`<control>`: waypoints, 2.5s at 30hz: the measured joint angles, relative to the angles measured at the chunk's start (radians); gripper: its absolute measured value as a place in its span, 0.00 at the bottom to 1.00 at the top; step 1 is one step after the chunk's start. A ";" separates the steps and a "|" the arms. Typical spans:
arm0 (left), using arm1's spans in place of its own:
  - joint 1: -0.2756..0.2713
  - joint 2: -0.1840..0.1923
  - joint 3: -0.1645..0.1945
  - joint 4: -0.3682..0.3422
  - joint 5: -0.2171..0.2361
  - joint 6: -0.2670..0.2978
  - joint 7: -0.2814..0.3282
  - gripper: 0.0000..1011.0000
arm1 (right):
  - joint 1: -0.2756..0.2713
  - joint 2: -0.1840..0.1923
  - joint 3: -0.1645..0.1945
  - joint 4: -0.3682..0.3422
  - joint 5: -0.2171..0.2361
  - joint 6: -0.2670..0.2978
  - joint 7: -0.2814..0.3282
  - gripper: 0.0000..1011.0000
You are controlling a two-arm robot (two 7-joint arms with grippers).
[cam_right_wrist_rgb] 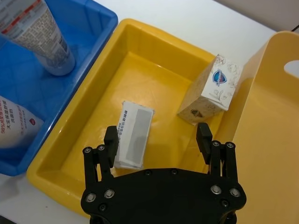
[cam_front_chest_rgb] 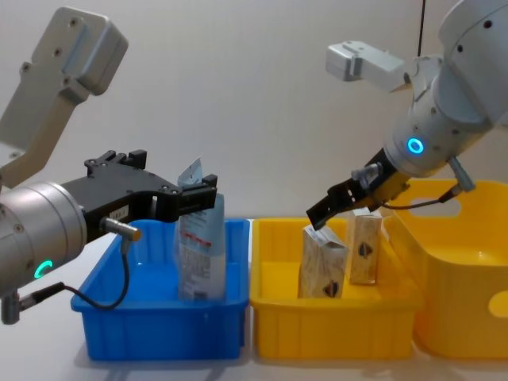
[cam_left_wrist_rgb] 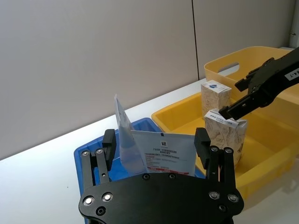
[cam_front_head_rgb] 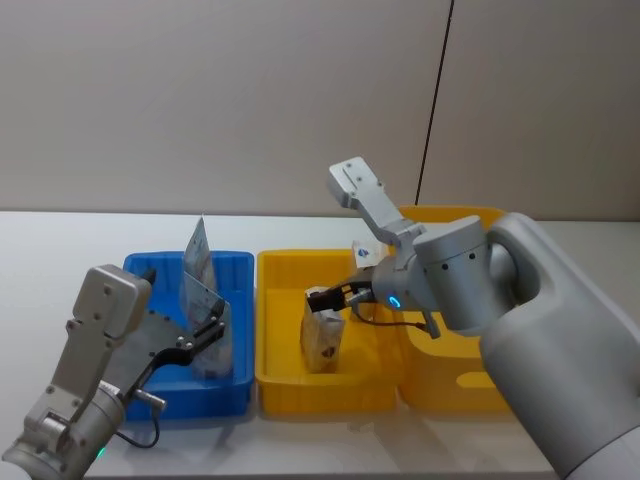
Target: Bimanual collaborative sorting of washing and personal care products
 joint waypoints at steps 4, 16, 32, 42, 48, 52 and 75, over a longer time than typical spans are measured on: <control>0.000 0.000 0.000 0.000 0.000 0.000 0.000 0.99 | 0.006 -0.007 0.001 0.019 0.001 0.013 0.005 0.99; 0.000 0.000 0.000 0.000 0.000 0.000 0.000 0.99 | 0.017 -0.022 0.006 0.056 0.001 0.025 0.020 0.99; 0.000 0.000 0.000 0.000 0.000 0.000 0.000 0.99 | 0.033 -0.048 0.011 0.128 0.002 0.005 0.044 0.99; 0.000 0.000 0.000 0.000 0.000 0.000 0.000 0.99 | 0.038 -0.054 0.017 0.160 -0.002 -0.007 0.050 0.99; 0.000 0.000 0.000 0.000 0.000 0.000 0.000 0.99 | 0.040 -0.053 0.024 0.166 -0.006 -0.019 0.052 0.99; 0.000 0.000 0.000 0.000 0.000 0.000 0.000 0.99 | 0.040 -0.052 0.029 0.166 -0.008 -0.025 0.054 0.99; 0.000 0.000 0.000 0.000 0.000 0.000 0.000 0.99 | 0.024 -0.061 0.061 0.187 -0.005 -0.064 0.073 0.99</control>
